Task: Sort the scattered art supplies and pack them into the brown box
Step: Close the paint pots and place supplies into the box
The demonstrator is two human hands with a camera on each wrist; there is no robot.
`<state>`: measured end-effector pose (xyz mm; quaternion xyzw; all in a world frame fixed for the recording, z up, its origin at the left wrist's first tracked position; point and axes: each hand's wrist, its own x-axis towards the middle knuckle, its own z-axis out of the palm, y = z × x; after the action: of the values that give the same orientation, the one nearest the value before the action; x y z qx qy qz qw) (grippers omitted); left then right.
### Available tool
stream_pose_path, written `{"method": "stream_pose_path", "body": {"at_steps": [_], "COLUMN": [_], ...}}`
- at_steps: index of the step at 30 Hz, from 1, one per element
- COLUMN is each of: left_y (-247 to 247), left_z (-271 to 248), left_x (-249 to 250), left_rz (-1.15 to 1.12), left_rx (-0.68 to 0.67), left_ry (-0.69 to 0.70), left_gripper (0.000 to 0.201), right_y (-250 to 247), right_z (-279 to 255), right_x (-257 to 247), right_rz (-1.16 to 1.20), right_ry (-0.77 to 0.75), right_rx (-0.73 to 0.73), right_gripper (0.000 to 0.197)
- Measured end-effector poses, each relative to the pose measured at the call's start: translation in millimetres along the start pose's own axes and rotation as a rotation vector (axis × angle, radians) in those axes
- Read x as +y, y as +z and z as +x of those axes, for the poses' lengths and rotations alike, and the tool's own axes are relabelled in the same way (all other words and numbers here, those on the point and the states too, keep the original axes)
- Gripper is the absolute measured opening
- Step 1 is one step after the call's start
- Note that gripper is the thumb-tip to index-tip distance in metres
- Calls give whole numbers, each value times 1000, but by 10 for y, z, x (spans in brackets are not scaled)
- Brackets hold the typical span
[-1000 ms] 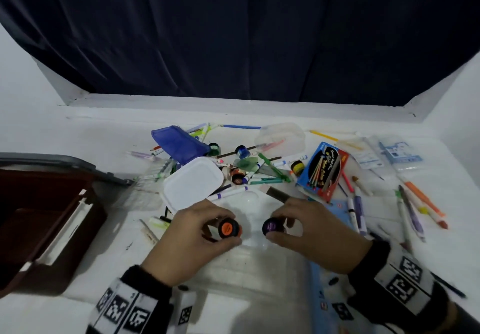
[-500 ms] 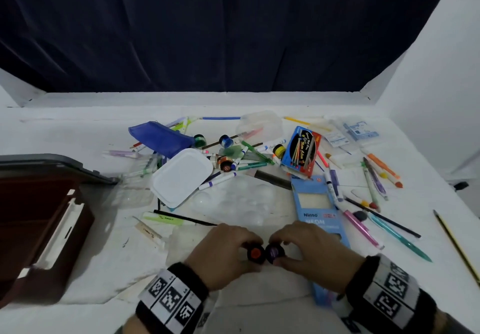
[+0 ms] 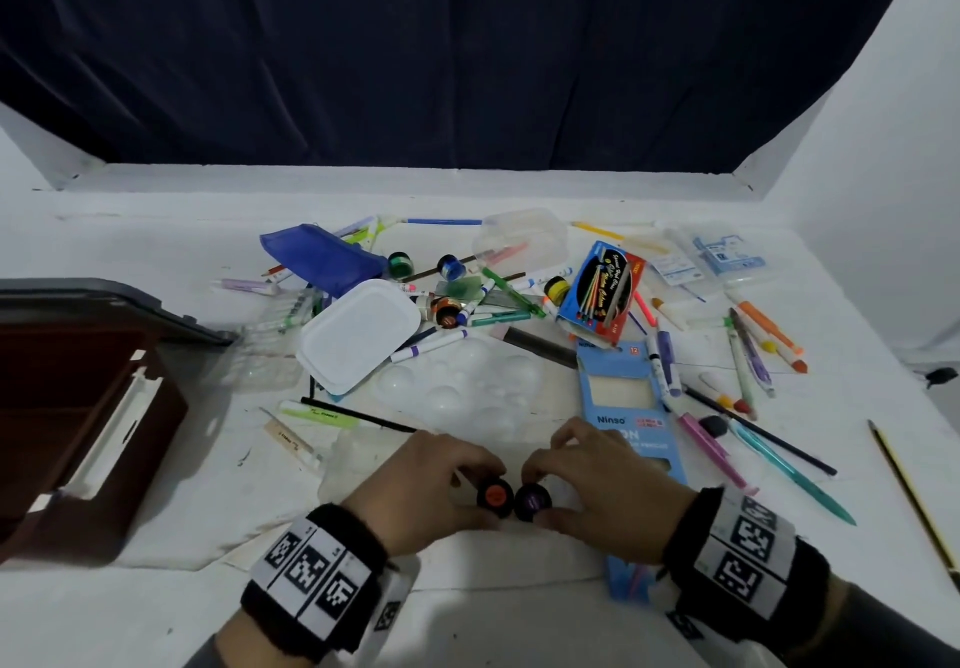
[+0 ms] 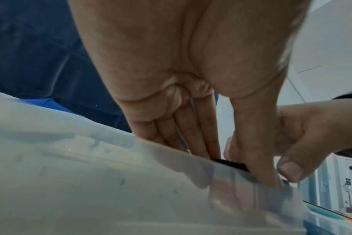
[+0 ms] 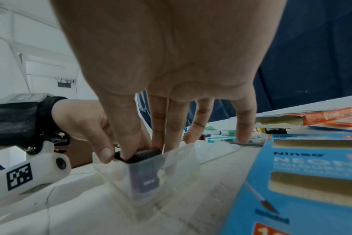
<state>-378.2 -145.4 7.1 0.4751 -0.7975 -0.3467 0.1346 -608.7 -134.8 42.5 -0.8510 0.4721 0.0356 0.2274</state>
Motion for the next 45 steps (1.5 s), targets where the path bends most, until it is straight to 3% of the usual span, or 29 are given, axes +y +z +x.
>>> {"method": "stream_pose_path", "body": {"at_steps": [8, 18, 25, 29, 32, 35, 38, 41, 45], "left_y": [21, 46, -14, -116, -306, -599, -914, -1153, -1250], "left_z": [42, 184, 188, 178, 243, 407, 662, 985, 1385], "left_x": [-1, 43, 5, 2, 32, -3, -104, -231, -299], "left_rz": [121, 204, 173, 62, 22, 96, 239, 403, 663], "left_rx": [-35, 15, 8, 24, 78, 283, 406, 324, 104], "left_ry": [21, 39, 48, 37, 61, 107, 104, -3, -140], "left_gripper": [34, 25, 33, 48, 34, 20, 21, 27, 33], "right_y": [-32, 17, -58, -149, -312, -510, -746, -994, -1202], "right_z": [77, 275, 360, 354, 337, 408, 610, 902, 1269], "right_x": [32, 162, 174, 210, 241, 356, 575, 827, 1086], "right_rz": [-33, -217, -257, -96, 26, 92, 29, -110, -205], "right_ry": [-44, -106, -160, -140, -101, -74, -3, 82, 194], "right_rx": [-24, 18, -29, -47, 74, 299, 430, 457, 332], "right_gripper": [40, 21, 13, 37, 40, 24, 10, 9, 21]}}
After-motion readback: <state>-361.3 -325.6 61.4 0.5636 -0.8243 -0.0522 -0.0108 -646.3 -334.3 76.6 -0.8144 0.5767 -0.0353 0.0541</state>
